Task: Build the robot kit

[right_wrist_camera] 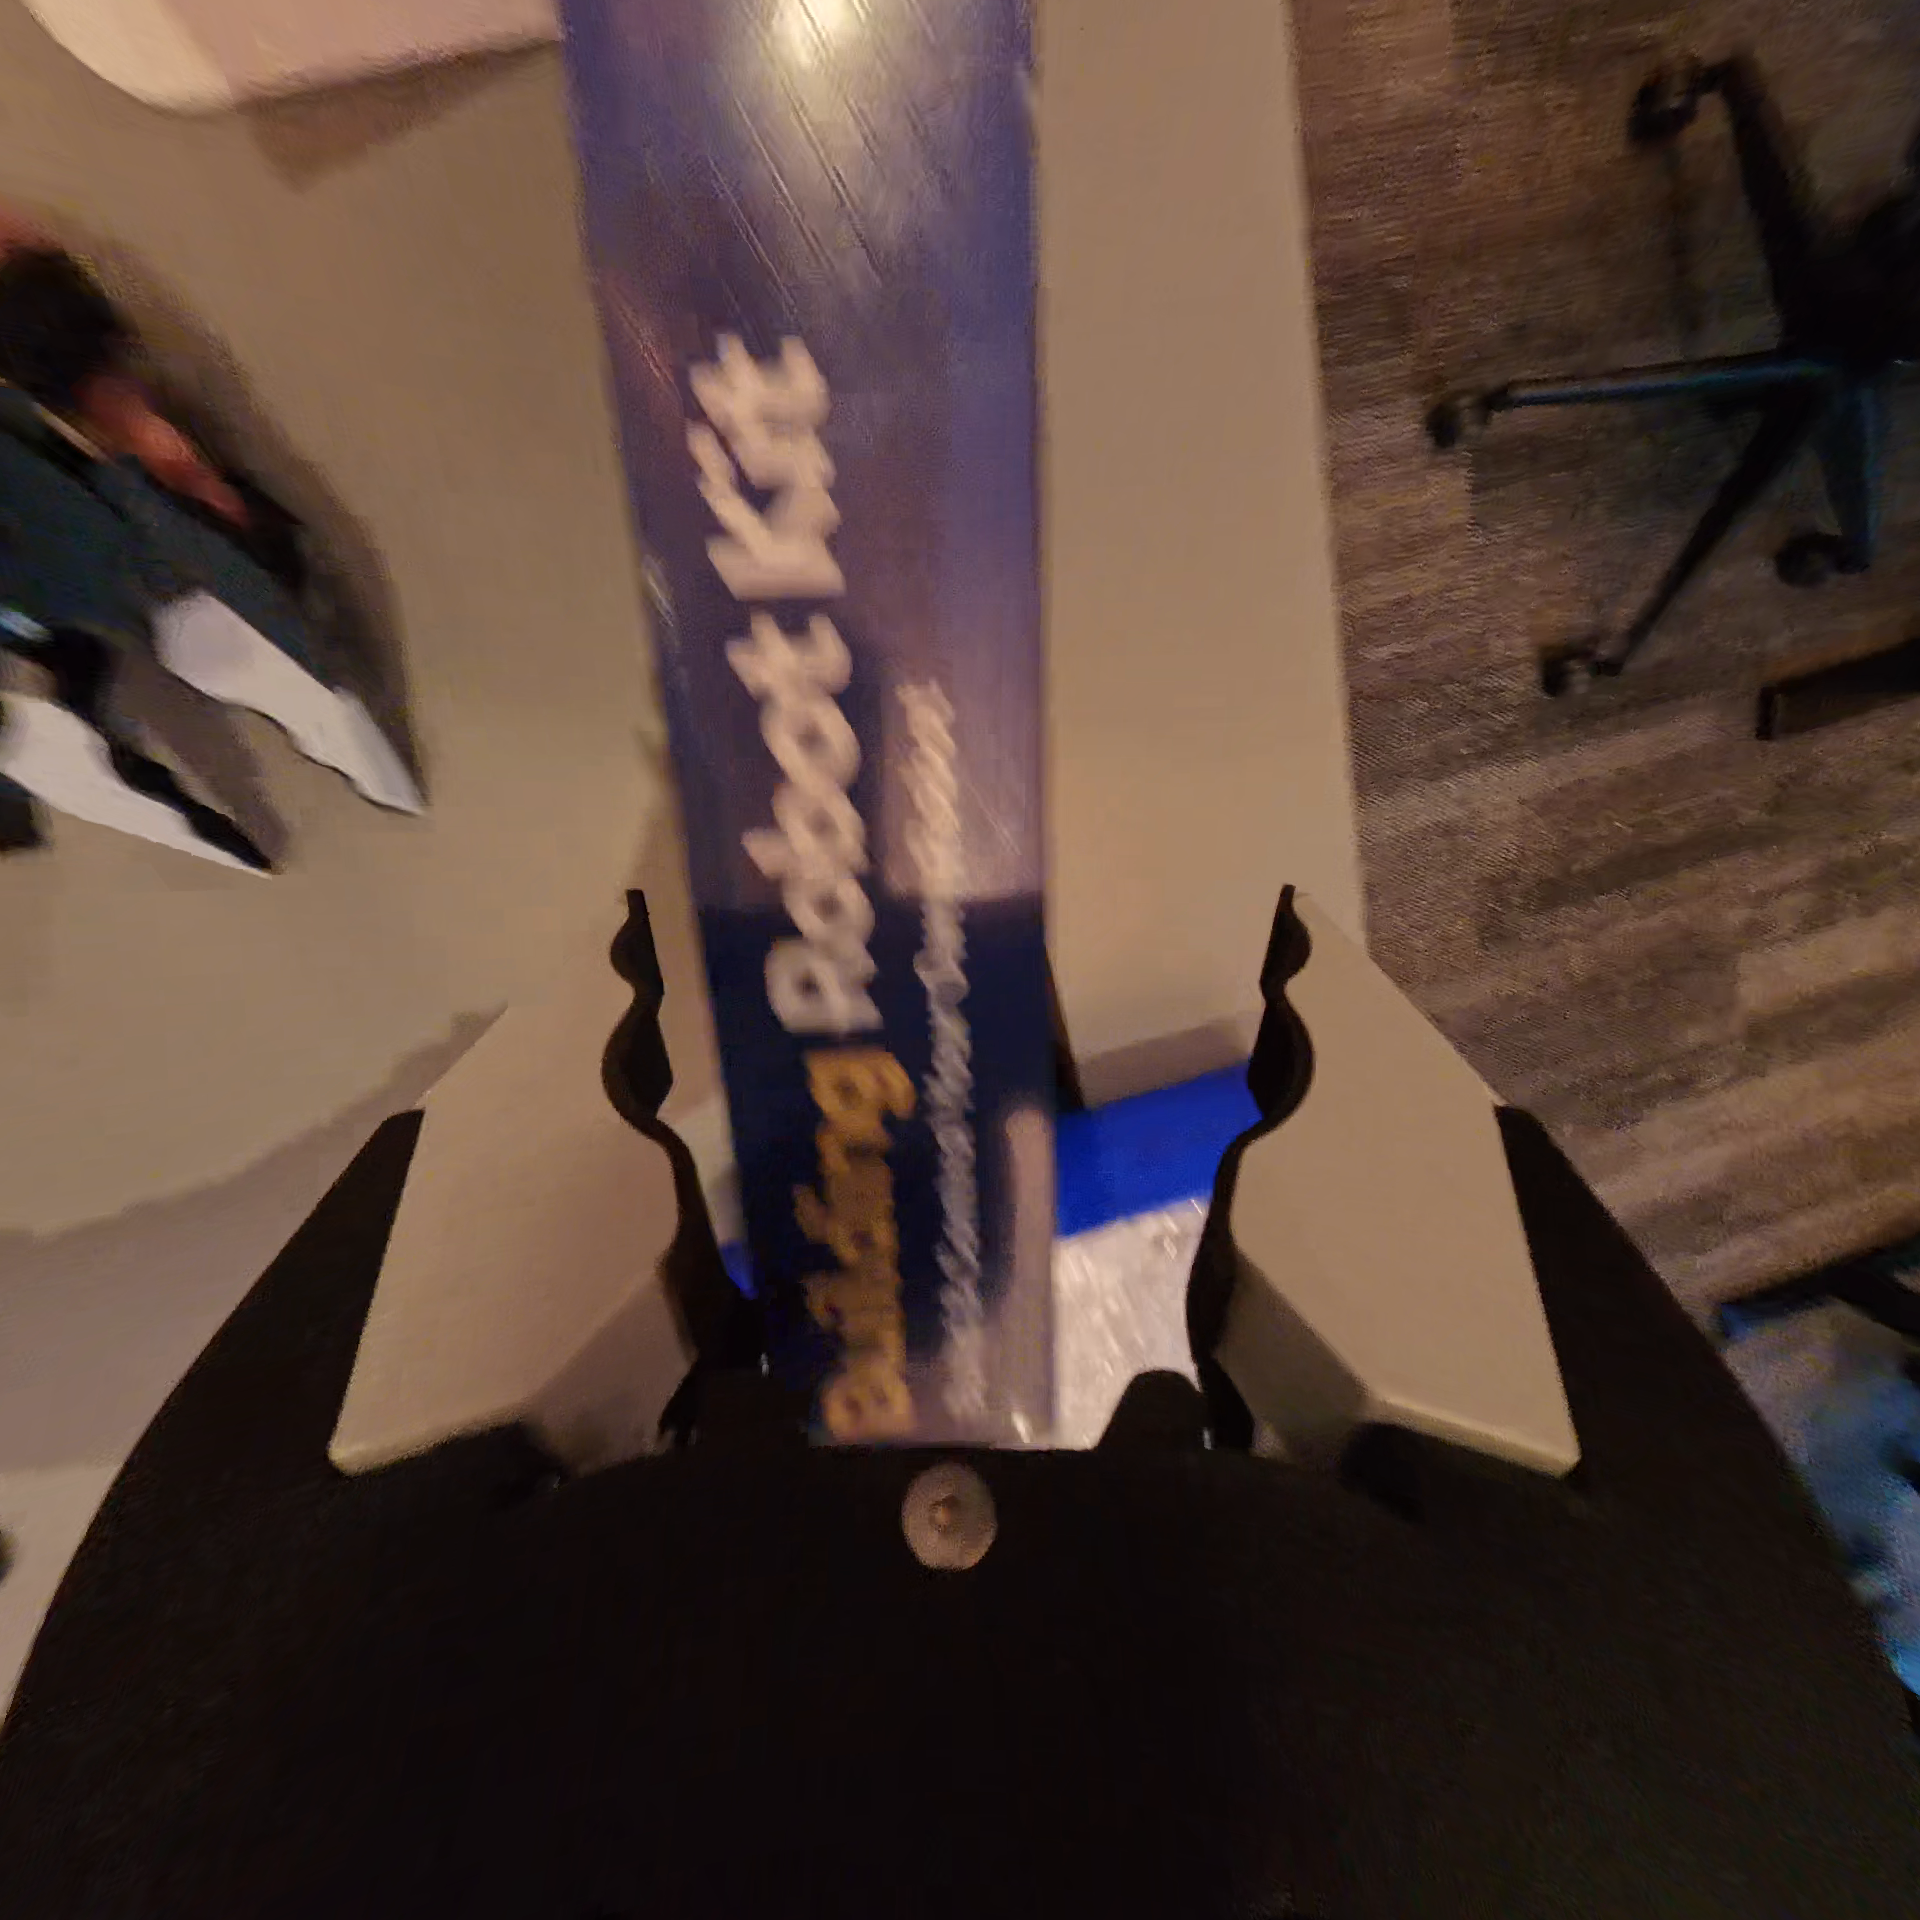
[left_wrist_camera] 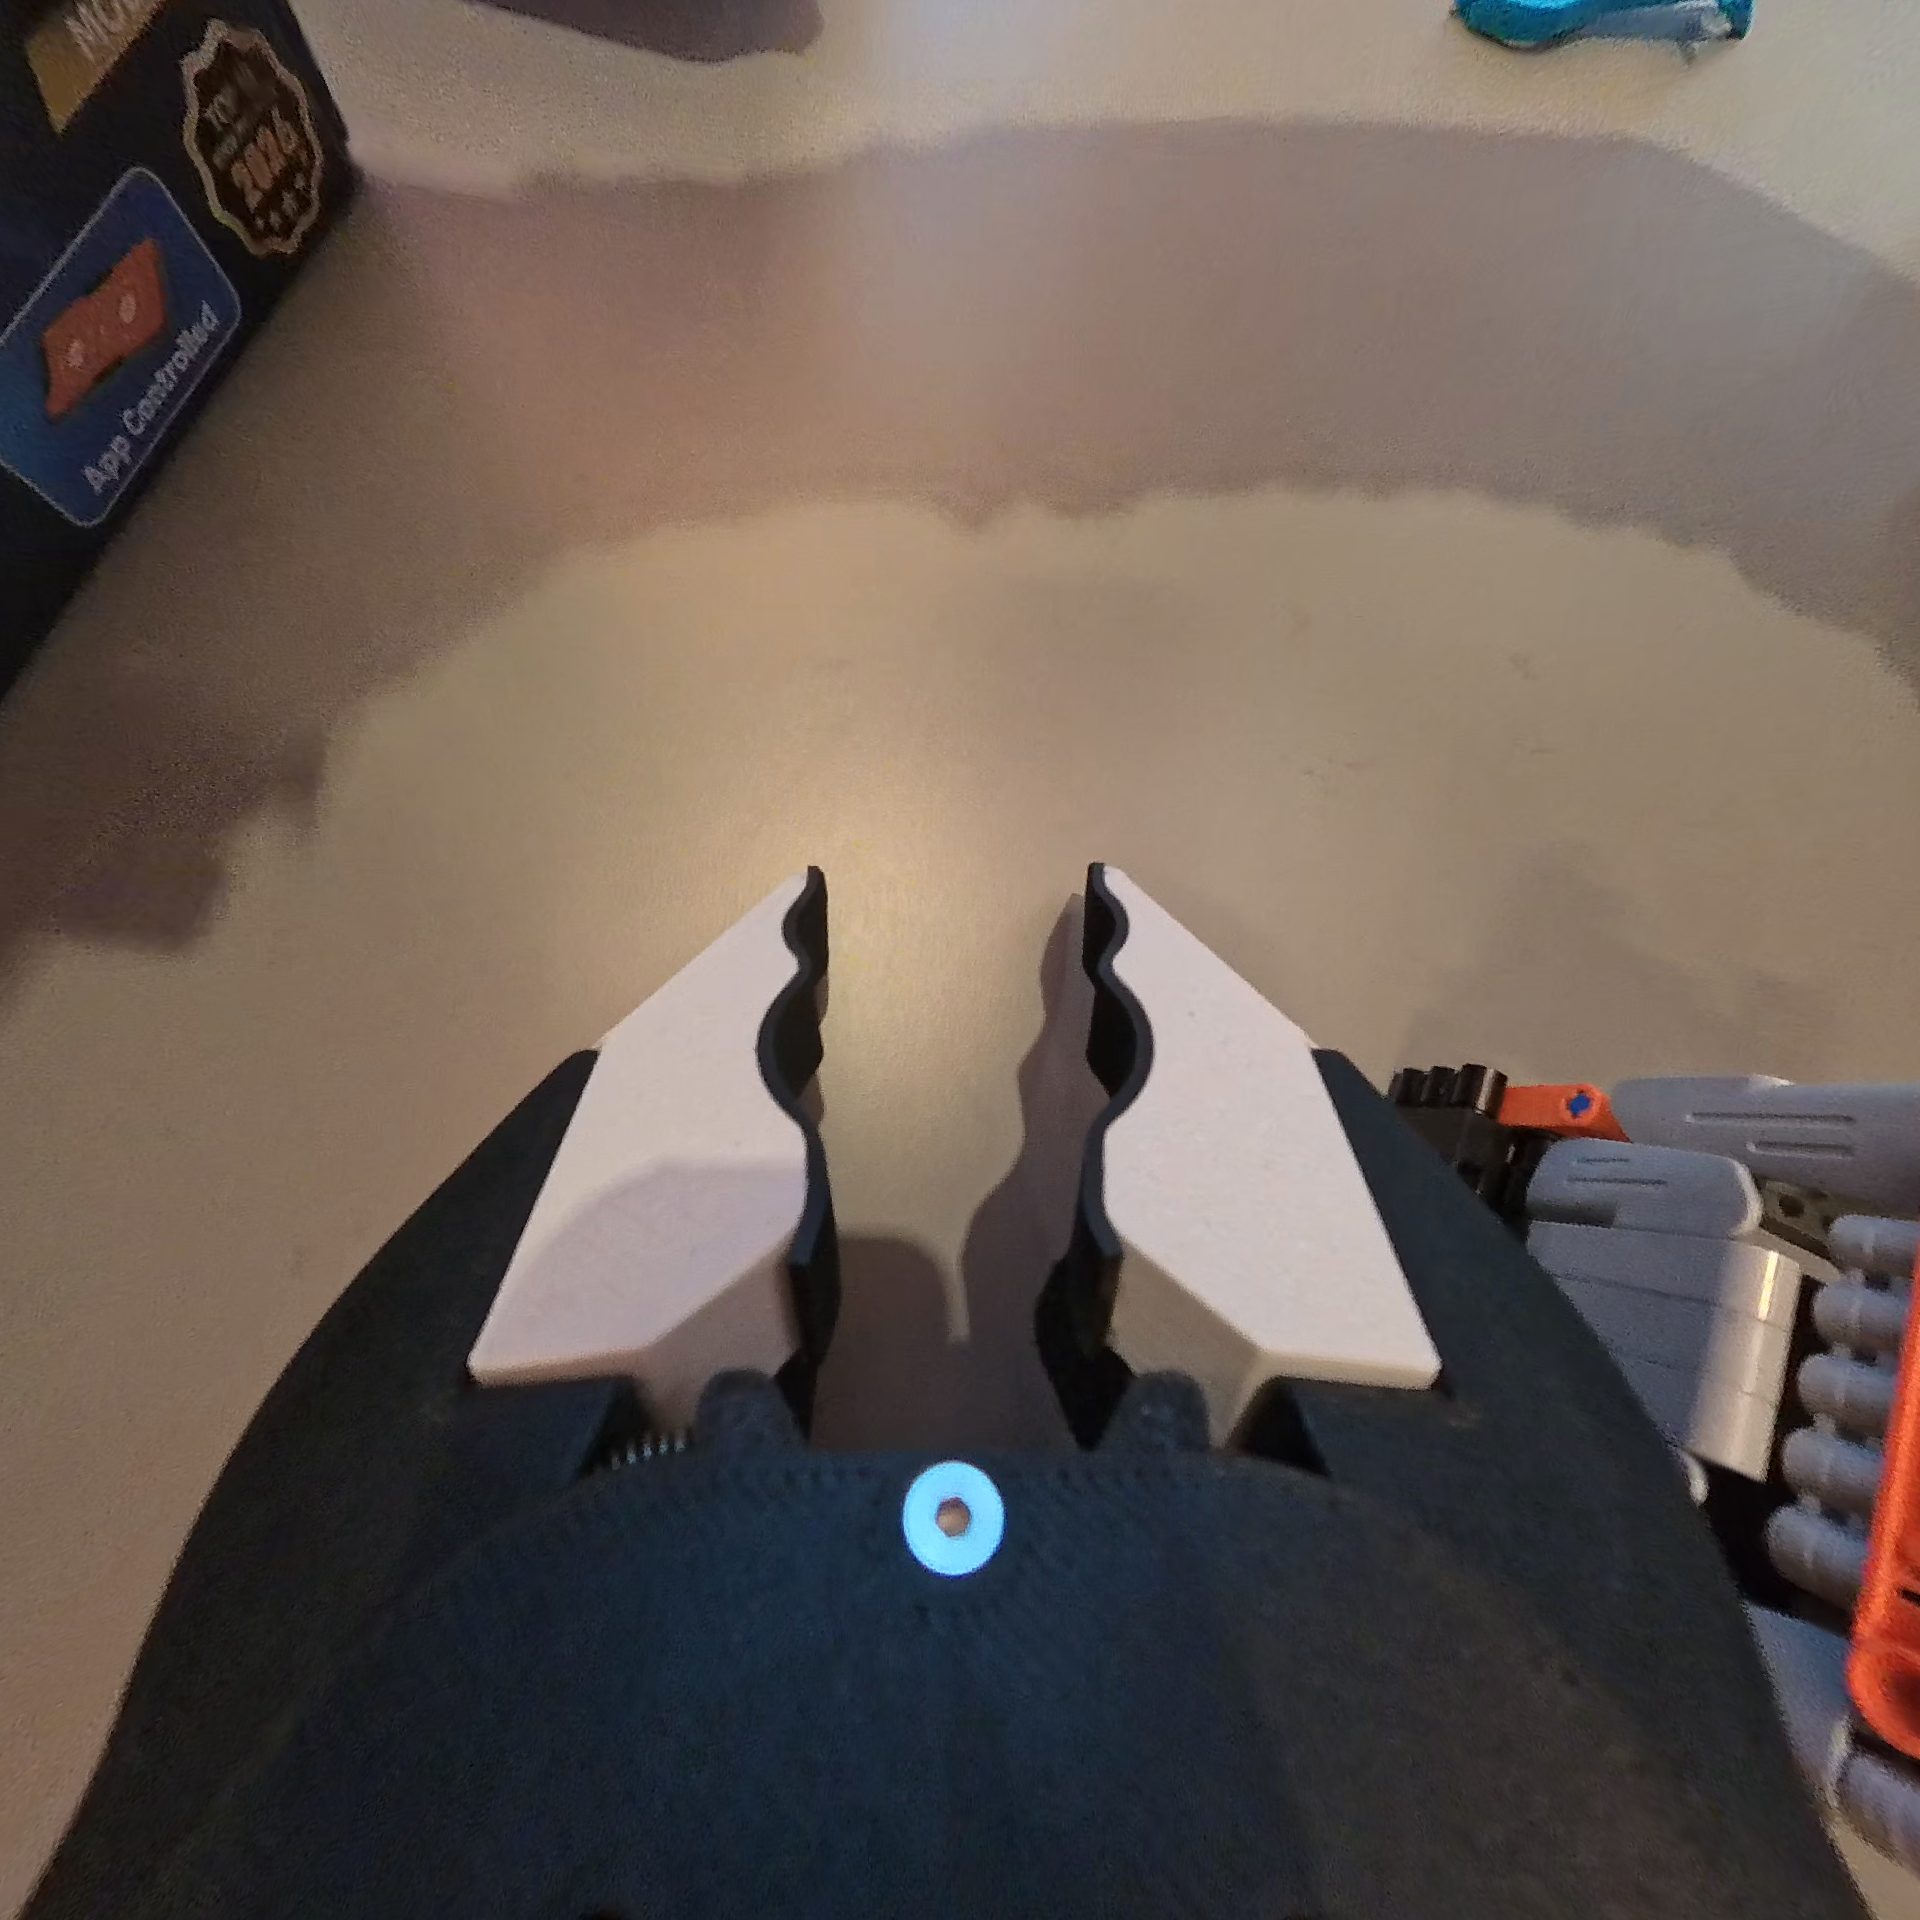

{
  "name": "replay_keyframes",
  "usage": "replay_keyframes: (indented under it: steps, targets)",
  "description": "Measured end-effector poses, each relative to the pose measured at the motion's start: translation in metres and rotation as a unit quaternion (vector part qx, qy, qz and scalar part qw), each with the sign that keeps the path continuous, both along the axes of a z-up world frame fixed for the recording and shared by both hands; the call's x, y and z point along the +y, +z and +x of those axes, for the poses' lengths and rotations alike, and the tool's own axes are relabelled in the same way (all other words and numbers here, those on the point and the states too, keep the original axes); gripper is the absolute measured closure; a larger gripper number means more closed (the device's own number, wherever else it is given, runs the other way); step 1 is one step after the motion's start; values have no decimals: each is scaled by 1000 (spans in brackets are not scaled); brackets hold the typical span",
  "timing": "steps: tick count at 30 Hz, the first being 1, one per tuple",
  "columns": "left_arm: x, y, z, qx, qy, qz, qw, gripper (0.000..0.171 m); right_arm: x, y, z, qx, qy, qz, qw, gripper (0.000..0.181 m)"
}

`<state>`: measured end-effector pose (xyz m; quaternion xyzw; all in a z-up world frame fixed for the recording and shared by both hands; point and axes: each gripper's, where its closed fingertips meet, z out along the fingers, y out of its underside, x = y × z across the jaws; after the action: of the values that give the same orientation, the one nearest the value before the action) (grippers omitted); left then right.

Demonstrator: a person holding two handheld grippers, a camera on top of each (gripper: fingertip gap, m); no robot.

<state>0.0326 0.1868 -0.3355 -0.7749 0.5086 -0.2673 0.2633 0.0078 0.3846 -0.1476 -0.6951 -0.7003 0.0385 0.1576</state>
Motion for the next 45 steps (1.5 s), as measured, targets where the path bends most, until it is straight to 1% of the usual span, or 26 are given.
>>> replay_keyframes:
  steps: [1, 2, 3, 4, 6, 8, 10, 12, 15, 16, 18, 19, 20, 22, 24, 26, 29, 31, 33, 35, 37, 38, 39, 41, 43, 45]
  targets:
    - [0, 0, 0, 3, 0, 3, 1000, 124, -6, -6, -15, -1, 14, -14, 1000, 70]
    - [-1, -1, 0, 6, -1, 7, 1000, 124, -6, -13, -23, -19, 20, -9, 1000, 80]
    - [-1, -1, 0, 7, -1, 10, 1000, 123, -5, -22, -24, -55, 24, -5, 998, 97]
    - [-1, -1, 0, 8, -2, 11, 1000, 123, -1, -26, -25, -83, 34, 13, 996, 103]
    - [-1, -1, 0, 6, -2, 11, 1000, 123, 3, -24, -28, -100, 63, 29, 993, 104]
    - [-2, -1, 1, 3, -4, 12, 1000, 123, 13, -25, -21, -135, 80, 45, 987, 104]
    - [-2, -1, 1, 2, -6, 13, 1000, 123, 18, -24, -21, -138, 105, 44, 984, 104]
    - [-2, -1, 1, 1, -7, 12, 1000, 123, 26, -26, -19, -142, 97, 35, 984, 104]
    - [-2, -1, 0, 2, -8, 12, 1000, 123, 28, -27, -23, -121, 83, 20, 989, 102]
    - [-2, -1, 0, 2, -8, 11, 1000, 124, 28, -29, -20, -129, 81, 22, 988, 100]
    - [-2, -1, 0, -1, -8, 10, 1000, 124, 28, -35, -17, -135, 73, 19, 988, 86]
    - [-2, -1, 0, -3, -7, 9, 1000, 124, 25, -35, -17, -129, 74, 14, 989, 85]
    - [-2, 0, 0, -5, -6, 8, 1000, 124, 24, -34, -17, -124, 76, 17, 989, 88]
    - [-2, 0, 0, -4, -6, 7, 1000, 124, 24, -31, -17, -110, 70, 17, 991, 88]
    - [-2, -1, 0, -1, -7, 9, 1000, 124, 27, -24, -15, -107, 57, 25, 992, 75]
    - [-2, -1, 0, 2, -7, 11, 1000, 124, 25, -12, -16, -86, 58, 34, 994, 73]
    - [-2, -1, 0, 1, -7, 12, 1000, 124, 18, 21, -5, -39, 35, 55, 997, 67]
    - [-1, -1, 0, -2, -6, 9, 1000, 124, 15, 48, 15, 5, -9, 66, 998, 70]
    - [0, -1, 0, -3, -5, 9, 1000, 123, 10, 69, 46, 47, -61, 68, 995, 69]
    - [-1, -1, 0, 1, -5, 9, 1000, 122, 10, 85, 88, 89, -118, 80, 986, 77]
    - [-1, -1, -2, 10, -5, 14, 1000, 121, 12, 88, 145, 117, -193, 73, 971, 80]
    - [-1, -1, -3, 15, -3, 16, 1000, 120, 15, 82, 177, 126, -239, 65, 961, 81]
    - [-1, -2, -4, 19, -2, 17, 1000, 120, 17, 71, 211, 132, -289, 52, 947, 84]
    - [0, -1, -6, 20, 0, 15, 1000, 119, 21, 44, 271, 161, -367, 36, 916, 90]
    - [0, 3, -6, 13, 3, 12, 1000, 119, 22, 10, 323, 200, -445, 11, 873, 95]
    - [1, 6, -8, 15, 7, 15, 1000, 119, 20, -28, 366, 212, -496, 4, 842, 95]
